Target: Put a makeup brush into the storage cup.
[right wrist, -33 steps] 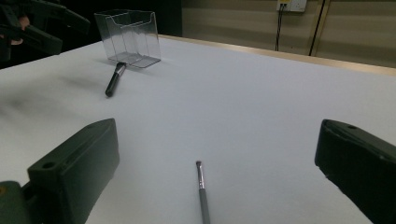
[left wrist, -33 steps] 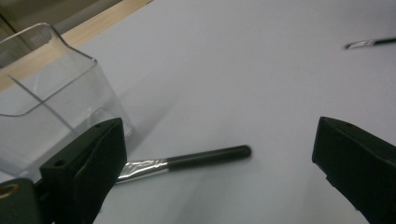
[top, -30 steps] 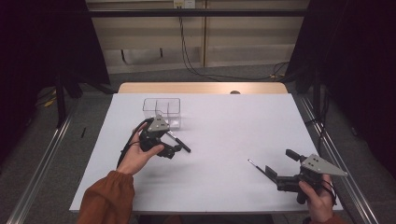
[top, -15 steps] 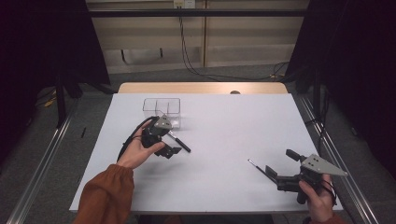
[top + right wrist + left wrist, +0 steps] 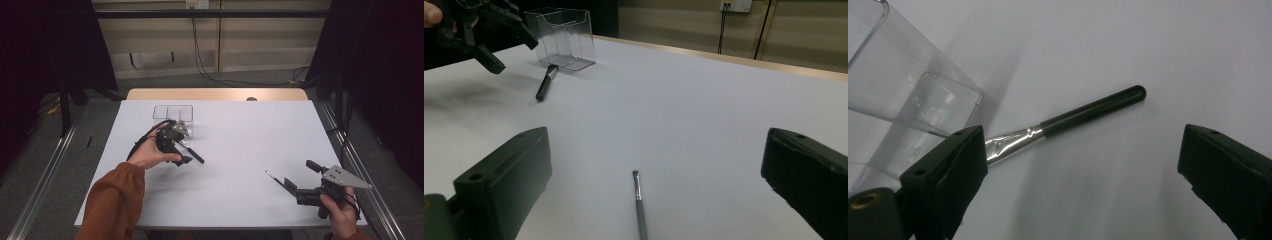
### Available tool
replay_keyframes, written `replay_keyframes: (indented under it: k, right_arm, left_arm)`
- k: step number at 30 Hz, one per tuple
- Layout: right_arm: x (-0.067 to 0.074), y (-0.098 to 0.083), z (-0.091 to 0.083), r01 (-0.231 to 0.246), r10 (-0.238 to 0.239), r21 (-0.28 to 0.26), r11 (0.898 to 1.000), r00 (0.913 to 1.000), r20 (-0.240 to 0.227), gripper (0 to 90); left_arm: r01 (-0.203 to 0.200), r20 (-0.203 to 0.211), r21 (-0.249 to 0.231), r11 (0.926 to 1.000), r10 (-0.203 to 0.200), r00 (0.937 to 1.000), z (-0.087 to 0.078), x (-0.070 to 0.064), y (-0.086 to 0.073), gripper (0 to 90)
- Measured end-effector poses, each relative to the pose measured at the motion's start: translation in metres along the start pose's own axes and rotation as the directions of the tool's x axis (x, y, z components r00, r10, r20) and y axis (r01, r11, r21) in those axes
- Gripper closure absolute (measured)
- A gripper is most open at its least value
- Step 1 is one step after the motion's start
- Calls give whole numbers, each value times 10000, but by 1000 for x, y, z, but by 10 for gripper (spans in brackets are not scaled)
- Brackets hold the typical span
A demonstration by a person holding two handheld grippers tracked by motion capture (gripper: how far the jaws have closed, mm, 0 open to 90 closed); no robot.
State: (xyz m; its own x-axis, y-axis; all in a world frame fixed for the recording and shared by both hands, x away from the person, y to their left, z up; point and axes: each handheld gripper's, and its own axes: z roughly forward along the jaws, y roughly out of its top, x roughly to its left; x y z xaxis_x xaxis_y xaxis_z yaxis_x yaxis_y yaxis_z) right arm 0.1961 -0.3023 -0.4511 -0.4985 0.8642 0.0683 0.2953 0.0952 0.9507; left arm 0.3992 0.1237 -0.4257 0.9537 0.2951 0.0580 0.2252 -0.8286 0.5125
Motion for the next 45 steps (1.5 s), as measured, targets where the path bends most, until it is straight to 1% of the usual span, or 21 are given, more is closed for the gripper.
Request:
replay_keyframes:
  k: [4, 7, 10, 12, 15, 17, 20, 21, 22, 25, 26, 28, 29, 31, 33, 34, 36, 40, 42, 44, 45]
  right_arm:
    - [0, 0, 0, -23, 23, 17, 10000, 10000, -3, 0]
    - [0, 0, 0, -12, 12, 24, 10000, 10000, 5, 0]
    - [0, 0, 0, -2, 2, 26, 10000, 10000, 10, 0]
    - [0, 0, 0, 10, -10, 18, 10000, 10000, -12, 0]
    - [0, 0, -1, 9, -9, 19, 10000, 10000, -18, 0]
    - [0, 0, -1, 19, -19, 19, 10000, 10000, -20, 0]
    - [-1, 0, -1, 35, -34, 21, 10000, 10000, -28, 0]
    - [-1, 0, -1, 35, -35, 26, 10000, 10000, -30, 0]
    - [0, 0, -1, 30, -30, 26, 10000, 10000, -30, 0]
    - [0, 0, 0, 15, -15, 24, 10000, 10000, -28, 0]
    - [0, 0, 0, 23, -23, 22, 10000, 10000, -30, 0]
    - [0, 0, -1, 51, -51, -3, 10000, 10000, -55, 0]
    - [0, 0, -1, 41, -41, -15, 10000, 10000, -55, 0]
    - [0, 0, -1, 36, -36, 7, 10000, 10000, -59, 0]
    - [0, 0, -1, 27, -27, -2, 10000, 10000, -65, 0]
    - [0, 0, -1, 30, -30, -7, 10000, 10000, -70, 0]
    - [0, 0, -1, 19, -19, 20, 10000, 10000, -76, 0]
    - [0, 0, -1, 23, -23, -2, 10000, 10000, -87, 0]
    - [-1, 0, -1, 26, -26, -5, 10000, 10000, -89, 0]
    - [-1, 0, -1, 26, -26, 13, 10000, 9999, -104, 0]
    - [0, 0, -1, 18, -18, 7, 10000, 9999, -104, 0]
  left_arm:
    - [-398, -49, 355, 9986, 400, 9992, 6, 4, 3, 68]
    - [-594, -78, 358, 9976, 597, 9982, 8, 5, 5, 69]
    - [-694, -22, 636, 9956, 696, 9976, 11, 8, 8, 64]
    - [-763, 149, 696, 9947, 754, 9970, 14, 9, 11, 53]
    - [-693, 129, 918, 9934, 684, 9976, 19, 9, 14, 48]
    - [-797, 313, 1044, 9913, 768, 9966, 21, 10, 15, 45]
    - [-827, 329, 1191, 9894, 793, 9963, 24, 11, 16, 45]
    - [-1031, 388, 1324, 9858, 988, 9943, 25, 11, 17, 48]
    - [-1021, 462, 1360, 9854, 967, 9942, 27, 11, 18, 52]
    - [-1257, 730, 1707, 9773, 1147, 9907, 31, 12, 20, 81]
    - [-1250, 639, 1752, 9766, 1154, 9913, 33, 11, 21, 103]
    - [-1392, 670, 1818, 9734, 1290, 9894, 35, 13, 23, 96]
    - [-1337, 606, 1771, 9751, 1248, 9903, 36, 12, 24, 100]
    - [-1507, 703, 2014, 9678, 1392, 9878, 36, 13, 26, 104]
    - [-1471, 773, 2021, 9683, 1339, 9880, 39, 12, 27, 115]
    - [-1501, 778, 2103, 9660, 1365, 9876, 40, 12, 27, 115]
    - [-1508, 667, 2145, 9650, 1396, 9880, 43, 12, 29, 121]
    - [-1738, 922, 2531, 9517, 1551, 9836, 48, 11, 30, 118]
    - [-1696, 914, 2576, 9512, 1508, 9843, 50, 11, 28, 117]
    - [-1715, 913, 2755, 9459, 1519, 9842, 51, 13, 28, 116]
    - [-1702, 907, 2723, 9470, 1509, 9844, 53, 13, 28, 109]
